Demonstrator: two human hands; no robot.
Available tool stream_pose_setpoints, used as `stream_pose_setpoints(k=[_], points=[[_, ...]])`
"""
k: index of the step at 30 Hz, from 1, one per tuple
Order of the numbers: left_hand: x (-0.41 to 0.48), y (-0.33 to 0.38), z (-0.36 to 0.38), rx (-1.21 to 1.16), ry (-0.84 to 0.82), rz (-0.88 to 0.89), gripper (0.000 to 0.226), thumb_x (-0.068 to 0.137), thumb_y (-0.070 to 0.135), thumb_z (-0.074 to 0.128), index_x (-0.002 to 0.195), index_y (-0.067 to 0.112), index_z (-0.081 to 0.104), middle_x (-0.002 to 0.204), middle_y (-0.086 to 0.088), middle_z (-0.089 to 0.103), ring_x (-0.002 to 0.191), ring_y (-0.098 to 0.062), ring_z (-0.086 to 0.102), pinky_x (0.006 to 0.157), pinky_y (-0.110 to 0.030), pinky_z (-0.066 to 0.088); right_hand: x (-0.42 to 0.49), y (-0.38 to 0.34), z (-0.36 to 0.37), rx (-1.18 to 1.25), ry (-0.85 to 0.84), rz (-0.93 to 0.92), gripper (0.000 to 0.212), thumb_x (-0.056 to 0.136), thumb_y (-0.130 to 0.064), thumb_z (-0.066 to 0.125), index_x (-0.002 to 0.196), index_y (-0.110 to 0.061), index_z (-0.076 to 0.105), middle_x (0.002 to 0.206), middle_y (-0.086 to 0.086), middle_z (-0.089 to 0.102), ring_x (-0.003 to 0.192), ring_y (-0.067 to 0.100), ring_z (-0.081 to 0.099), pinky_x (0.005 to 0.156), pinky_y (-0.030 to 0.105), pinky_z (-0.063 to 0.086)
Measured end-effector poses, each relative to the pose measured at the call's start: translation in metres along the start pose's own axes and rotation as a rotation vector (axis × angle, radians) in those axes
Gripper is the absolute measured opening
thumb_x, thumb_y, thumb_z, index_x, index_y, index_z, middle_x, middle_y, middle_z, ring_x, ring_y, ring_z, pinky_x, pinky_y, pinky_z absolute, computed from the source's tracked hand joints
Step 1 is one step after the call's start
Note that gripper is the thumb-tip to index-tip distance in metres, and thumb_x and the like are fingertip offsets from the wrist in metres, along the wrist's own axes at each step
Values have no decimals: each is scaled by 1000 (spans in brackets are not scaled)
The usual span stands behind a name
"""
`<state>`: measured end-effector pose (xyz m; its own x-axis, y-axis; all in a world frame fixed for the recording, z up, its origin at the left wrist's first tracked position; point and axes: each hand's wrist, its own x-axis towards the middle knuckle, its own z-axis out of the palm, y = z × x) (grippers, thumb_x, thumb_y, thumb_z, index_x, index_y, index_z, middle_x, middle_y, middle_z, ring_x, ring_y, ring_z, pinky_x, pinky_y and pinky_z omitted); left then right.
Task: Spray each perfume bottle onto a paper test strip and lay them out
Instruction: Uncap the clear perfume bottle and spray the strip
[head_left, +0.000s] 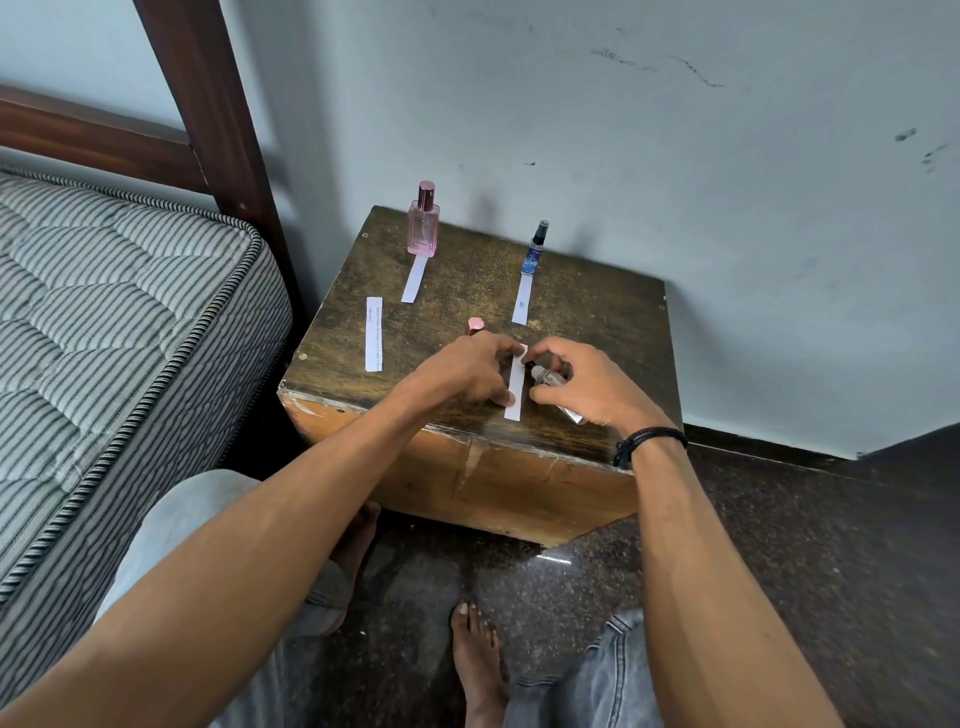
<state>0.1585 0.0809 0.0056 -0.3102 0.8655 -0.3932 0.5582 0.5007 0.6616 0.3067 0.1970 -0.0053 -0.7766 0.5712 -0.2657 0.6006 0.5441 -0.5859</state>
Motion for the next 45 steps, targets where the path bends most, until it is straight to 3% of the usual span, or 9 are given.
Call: stream_pose_setpoints(k=[5, 13, 16, 22, 28, 34, 39, 45], points=[[-2, 0, -3, -1, -6, -8, 75, 82, 14, 79, 148, 22, 44, 135, -14, 59, 119, -29, 58, 87, -27, 40, 2, 2, 0, 4, -4, 0, 41, 82, -28, 79, 117, -43, 63, 102, -6, 64, 89, 19, 63, 80, 39, 50], [-3, -3, -5, 7, -1, 5, 75, 80, 14, 81, 146, 23, 47, 132, -11, 61, 115, -27, 59, 83, -24, 36, 3, -1, 0, 23, -16, -28, 40, 83, -27, 80, 117, -42, 65, 97, 2, 61, 78, 19, 57, 71, 35, 45], [-4, -3, -6, 19, -1, 16, 75, 81, 16, 81, 147, 23, 45, 131, -8, 61, 100, -18, 52, 85, -25, 36, 3, -5, 1, 39, -28, -52, 40, 82, -27, 81, 116, -43, 66, 101, 6, 64, 82, 23, 60, 77, 38, 49], [-2, -4, -5, 13, 2, 23, 76, 79, 15, 82, 145, 23, 46, 126, -5, 62, 98, -16, 51, 85, -25, 37, 3, -9, 3, 23, -54, -46, 40, 76, -29, 82, 109, -46, 67, 106, 1, 69, 95, 25, 67, 92, 45, 53], [-1, -5, -5, -13, 3, 18, 73, 78, 15, 83, 142, 24, 49, 120, -4, 63, 100, -18, 54, 84, -25, 37, -1, -16, 3, -21, -55, -67, 35, 82, -20, 79, 111, -36, 68, 91, -9, 64, 78, 15, 58, 68, 31, 44], [1, -5, -5, -5, 3, 20, 74, 78, 16, 83, 143, 25, 48, 129, -6, 62, 99, -17, 51, 86, -26, 38, -1, -18, 5, -28, -47, -72, 32, 81, -22, 79, 108, -34, 67, 91, -4, 65, 77, 15, 57, 70, 34, 45], [2, -7, -4, -13, 10, 16, 73, 76, 15, 84, 140, 26, 51, 105, 0, 61, 95, -18, 54, 81, -26, 38, -2, -18, 5, -30, -37, -88, 30, 80, -21, 78, 105, -33, 67, 81, -10, 59, 68, 10, 51, 63, 31, 40], [1, -6, -6, -11, -1, 16, 71, 77, 15, 83, 140, 25, 51, 100, 2, 57, 94, -18, 53, 81, -25, 37, -1, -17, 4, -45, -46, -96, 33, 81, -22, 79, 110, -33, 66, 85, -14, 60, 70, 5, 52, 65, 32, 41]])
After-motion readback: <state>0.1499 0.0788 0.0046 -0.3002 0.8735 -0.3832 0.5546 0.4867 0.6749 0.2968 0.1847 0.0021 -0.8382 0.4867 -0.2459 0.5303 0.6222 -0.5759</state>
